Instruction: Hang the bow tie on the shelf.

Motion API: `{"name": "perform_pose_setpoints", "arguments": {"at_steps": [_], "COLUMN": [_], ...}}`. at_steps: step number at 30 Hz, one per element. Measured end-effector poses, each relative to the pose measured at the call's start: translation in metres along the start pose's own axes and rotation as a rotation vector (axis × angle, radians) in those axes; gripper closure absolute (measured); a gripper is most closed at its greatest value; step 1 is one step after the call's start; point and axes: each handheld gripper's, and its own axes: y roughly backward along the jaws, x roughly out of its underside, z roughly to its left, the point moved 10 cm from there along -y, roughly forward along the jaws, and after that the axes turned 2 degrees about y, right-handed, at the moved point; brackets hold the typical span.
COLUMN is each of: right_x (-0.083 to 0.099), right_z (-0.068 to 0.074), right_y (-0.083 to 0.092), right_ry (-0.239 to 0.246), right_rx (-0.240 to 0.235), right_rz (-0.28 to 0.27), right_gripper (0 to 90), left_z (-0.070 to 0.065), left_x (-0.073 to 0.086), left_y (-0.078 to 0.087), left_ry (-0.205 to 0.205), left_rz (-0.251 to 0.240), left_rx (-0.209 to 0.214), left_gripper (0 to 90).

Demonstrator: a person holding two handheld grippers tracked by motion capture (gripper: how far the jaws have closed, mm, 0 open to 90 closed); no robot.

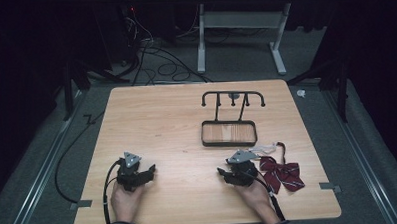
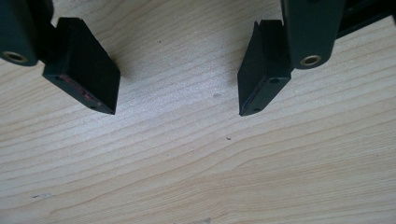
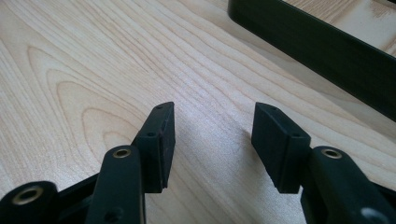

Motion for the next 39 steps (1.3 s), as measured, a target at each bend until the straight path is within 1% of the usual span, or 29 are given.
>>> {"name": "perform_pose_setpoints", "arguments": {"at_steps": [10, 13, 14, 15, 21, 29, 30, 32, 34, 39], "right_x": [-0.0001, -0.0003, -0.0003, -0.0003, -0.0005, 0.0002, 0.0005, 0.0006, 0.0008, 0.0008], "right_z": [0.0014, 0.0027, 0.0027, 0.0037, 0.0055, 0.0062, 0.0064, 0.0066, 0.0069, 0.0071], "right_y": [0.0003, 0.0003, 0.0003, 0.0006, 0.0008, 0.0014, 0.0018, 0.0019, 0.002, 0.0021], "right_ry": [0.004, 0.004, 0.004, 0.009, 0.01, 0.004, -0.001, -0.002, -0.006, -0.015], "right_rx": [-0.005, -0.005, -0.005, -0.008, -0.012, -0.013, -0.005, -0.002, 0.002, 0.011], "right_rz": [-0.002, -0.005, -0.005, -0.005, -0.008, -0.006, -0.005, -0.005, -0.004, -0.005], "right_gripper": [55.1, 58.7, 58.7, 61.0, 64.6, 64.1, 63.9, 63.9, 63.8, 63.6], "left_z": [0.0, 0.0001, 0.0001, 0.0001, 0.0001, 0.0004, 0.0003, -0.0003, -0.0012, -0.0018], "left_x": [0.0, 0.0, 0.0, 0.0, 0.0, 0.0, 0.0, 0.0001, 0.0006, 0.001], "left_y": [0.0001, 0.0001, 0.0001, 0.0002, 0.0002, 0.0006, 0.0006, 0.0, 0.0005, 0.0007], "left_ry": [0.0, 0.0, 0.001, 0.001, 0.001, 0.007, 0.006, -0.002, -0.012, -0.011], "left_rz": [0.001, 0.001, 0.0, 0.001, 0.001, 0.002, 0.002, 0.001, 0.005, 0.006], "left_rx": [0.001, 0.002, 0.003, 0.003, 0.004, 0.012, 0.011, 0.003, 0.008, 0.009], "left_gripper": [30.3, 30.5, 30.5, 30.6, 30.7, 30.1, 30.0, 29.9, 29.8, 29.5]}}
